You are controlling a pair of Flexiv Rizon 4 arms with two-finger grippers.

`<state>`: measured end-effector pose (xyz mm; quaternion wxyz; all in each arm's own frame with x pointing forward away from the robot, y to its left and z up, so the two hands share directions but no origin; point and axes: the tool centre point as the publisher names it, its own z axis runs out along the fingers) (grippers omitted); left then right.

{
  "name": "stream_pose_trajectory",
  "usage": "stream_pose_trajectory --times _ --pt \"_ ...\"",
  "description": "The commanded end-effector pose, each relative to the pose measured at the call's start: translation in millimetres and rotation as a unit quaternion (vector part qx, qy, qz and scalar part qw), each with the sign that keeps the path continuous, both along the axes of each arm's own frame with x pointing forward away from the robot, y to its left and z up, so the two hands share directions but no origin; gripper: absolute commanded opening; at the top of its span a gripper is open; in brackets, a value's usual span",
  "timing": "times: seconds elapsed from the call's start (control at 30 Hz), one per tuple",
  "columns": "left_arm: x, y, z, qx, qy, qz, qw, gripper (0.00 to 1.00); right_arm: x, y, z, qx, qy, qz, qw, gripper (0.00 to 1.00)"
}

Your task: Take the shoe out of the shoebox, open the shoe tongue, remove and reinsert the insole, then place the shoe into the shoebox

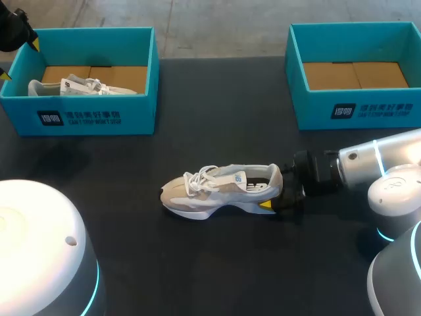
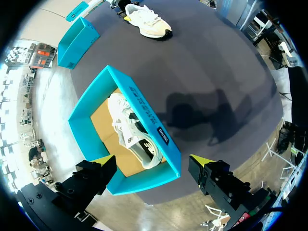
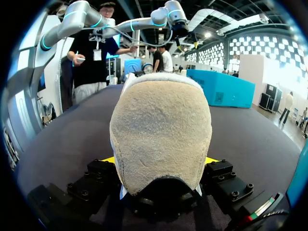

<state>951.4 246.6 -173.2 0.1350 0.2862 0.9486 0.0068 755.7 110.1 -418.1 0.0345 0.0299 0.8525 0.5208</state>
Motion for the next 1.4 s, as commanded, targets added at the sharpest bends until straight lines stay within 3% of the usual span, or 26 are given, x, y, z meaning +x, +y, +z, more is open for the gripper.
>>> stream_pose_trajectory --times 0.03,0.43,0.63,1.0,1.4 --pt "-1.2 0 0 0.002 -0.001 0.0 1.0 1.0 -0.9 1 -1 -0.002 -0.001 -0.001 1.0 0.0" --pt "-1.2 0 0 0.002 -0.001 0.0 1.0 1.0 -0.9 1 -1 -0.002 -0.001 -0.001 1.0 0.0" --pt "-11.1 -5 1 0.031 0.013 0.146 0.989 1.0 -0.9 1 -1 -0.002 -0.001 -0.001 1.0 0.0" --pt "-37.9 -25 8 -0.025 0.007 0.349 0.937 1.0 -0.9 1 -1 -0.002 -0.001 -0.001 1.0 0.0" --pt "-83.6 -77 25 -0.042 -0.048 0.505 0.861 1.0 -0.9 1 -1 -0.002 -0.001 -0.001 1.0 0.0"
